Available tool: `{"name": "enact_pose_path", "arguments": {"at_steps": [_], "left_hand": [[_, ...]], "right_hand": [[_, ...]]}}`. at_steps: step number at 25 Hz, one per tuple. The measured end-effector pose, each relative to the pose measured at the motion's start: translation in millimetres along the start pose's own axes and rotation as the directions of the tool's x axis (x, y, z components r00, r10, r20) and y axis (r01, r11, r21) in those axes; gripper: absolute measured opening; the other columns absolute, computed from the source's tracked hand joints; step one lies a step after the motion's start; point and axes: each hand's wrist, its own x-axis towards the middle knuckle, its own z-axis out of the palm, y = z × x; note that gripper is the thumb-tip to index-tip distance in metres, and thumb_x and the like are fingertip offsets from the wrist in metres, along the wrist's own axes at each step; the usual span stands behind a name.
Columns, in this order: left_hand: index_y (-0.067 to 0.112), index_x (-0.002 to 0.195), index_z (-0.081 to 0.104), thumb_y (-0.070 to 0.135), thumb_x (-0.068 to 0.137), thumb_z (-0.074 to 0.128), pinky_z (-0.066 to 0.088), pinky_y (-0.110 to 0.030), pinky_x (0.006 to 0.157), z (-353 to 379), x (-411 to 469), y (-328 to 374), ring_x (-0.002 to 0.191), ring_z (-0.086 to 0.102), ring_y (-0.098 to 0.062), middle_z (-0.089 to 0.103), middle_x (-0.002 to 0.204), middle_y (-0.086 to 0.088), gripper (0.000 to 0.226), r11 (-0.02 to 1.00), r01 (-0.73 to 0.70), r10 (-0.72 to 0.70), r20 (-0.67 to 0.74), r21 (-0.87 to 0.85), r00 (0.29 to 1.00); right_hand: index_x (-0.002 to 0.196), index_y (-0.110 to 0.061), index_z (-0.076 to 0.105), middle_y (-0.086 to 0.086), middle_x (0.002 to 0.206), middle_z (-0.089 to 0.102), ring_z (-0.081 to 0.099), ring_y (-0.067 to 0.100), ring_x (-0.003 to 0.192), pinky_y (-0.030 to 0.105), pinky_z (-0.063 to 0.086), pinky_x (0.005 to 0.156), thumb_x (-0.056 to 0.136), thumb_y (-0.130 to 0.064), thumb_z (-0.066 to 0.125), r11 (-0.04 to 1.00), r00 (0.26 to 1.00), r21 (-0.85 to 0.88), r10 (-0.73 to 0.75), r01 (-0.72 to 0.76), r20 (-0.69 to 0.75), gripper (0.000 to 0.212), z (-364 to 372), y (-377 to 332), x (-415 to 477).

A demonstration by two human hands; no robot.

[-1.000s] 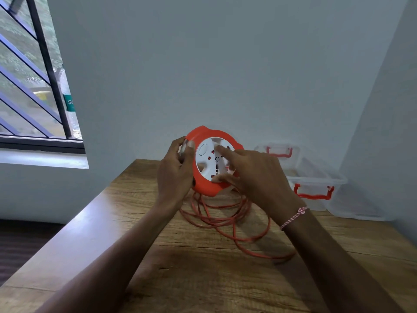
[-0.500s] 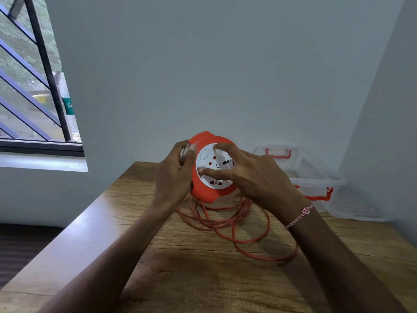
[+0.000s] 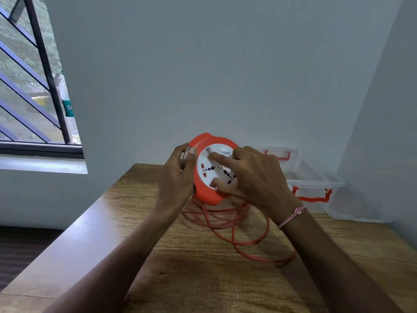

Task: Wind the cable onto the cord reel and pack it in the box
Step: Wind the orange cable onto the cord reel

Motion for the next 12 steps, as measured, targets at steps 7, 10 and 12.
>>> {"name": "enact_pose_path", "arguments": {"at_steps": [7, 10, 12], "left_hand": [[0.053, 0.123, 0.054, 0.063, 0.104, 0.042, 0.068, -0.042, 0.063, 7.7, -9.0, -1.1, 0.077, 0.077, -0.005, 0.072, 0.088, 0.033, 0.024, 0.998, -0.056, 0.057, -0.037, 0.042, 0.998], [0.045, 0.124, 0.055, 0.06, 0.104, 0.043, 0.067, -0.032, 0.062, 4.4, -6.9, -1.0, 0.079, 0.077, 0.0, 0.072, 0.091, 0.036, 0.028, 0.998, -0.056, 0.057, -0.041, 0.014, 0.998], [0.043, 0.124, 0.057, 0.055, 0.106, 0.045, 0.067, -0.031, 0.065, 1.4, -3.8, -1.5, 0.083, 0.077, -0.001, 0.074, 0.091, 0.029, 0.024, 0.999, -0.05, 0.05, -0.043, -0.005, 0.998]], "right_hand": [[0.101, -0.027, 0.057, -0.011, 0.075, 0.065, 0.066, 0.01, 0.066, 0.034, 0.059, 0.059, 0.079, -0.079, 0.063, 0.653, 0.783, 0.47, 0.604, -0.594, 0.151, 0.056, 13.7, -22.3, 3.6], [0.113, -0.026, 0.059, -0.01, 0.085, 0.068, 0.066, 0.008, 0.067, 0.031, 0.057, 0.057, 0.091, -0.061, 0.064, 0.853, 0.929, 0.391, 0.369, -0.344, 0.014, 0.041, 3.8, -7.6, -1.6], [0.132, -0.031, 0.054, -0.002, 0.115, 0.066, 0.068, 0.016, 0.076, 0.028, 0.053, 0.053, 0.096, -0.051, 0.059, 0.966, 0.996, 0.244, 0.087, -0.085, 0.004, 0.041, -3.8, 4.6, -4.6]]}}
